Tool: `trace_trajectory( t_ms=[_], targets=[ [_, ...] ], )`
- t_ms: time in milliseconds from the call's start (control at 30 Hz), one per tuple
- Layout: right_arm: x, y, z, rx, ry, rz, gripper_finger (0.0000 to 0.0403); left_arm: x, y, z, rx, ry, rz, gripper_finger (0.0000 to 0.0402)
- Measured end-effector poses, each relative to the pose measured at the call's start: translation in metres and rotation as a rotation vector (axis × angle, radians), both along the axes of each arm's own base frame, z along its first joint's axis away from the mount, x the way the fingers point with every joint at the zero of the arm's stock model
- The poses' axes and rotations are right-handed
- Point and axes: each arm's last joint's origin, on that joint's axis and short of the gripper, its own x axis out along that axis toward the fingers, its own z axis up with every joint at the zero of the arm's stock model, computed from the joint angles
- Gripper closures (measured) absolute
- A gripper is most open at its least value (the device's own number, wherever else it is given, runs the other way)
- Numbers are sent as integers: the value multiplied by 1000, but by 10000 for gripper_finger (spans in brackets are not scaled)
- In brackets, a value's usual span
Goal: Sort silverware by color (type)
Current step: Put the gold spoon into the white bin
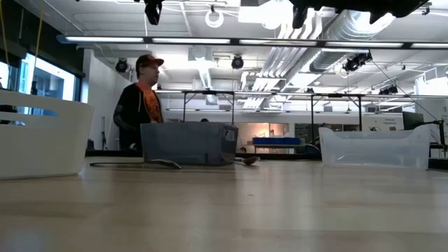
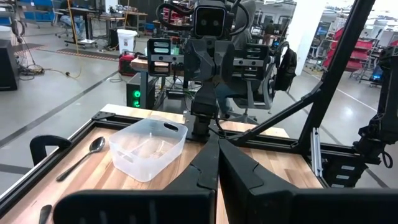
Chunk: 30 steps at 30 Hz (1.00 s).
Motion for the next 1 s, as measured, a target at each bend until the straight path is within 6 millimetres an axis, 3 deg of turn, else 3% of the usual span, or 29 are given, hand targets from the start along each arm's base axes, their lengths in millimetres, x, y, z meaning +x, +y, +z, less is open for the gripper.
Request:
trace_trajectory(
  t_ms=[1000],
  targets=[
    [0, 0, 0, -3, -1, -1, 402, 0, 0, 0, 1, 0, 13, 401]
  ],
)
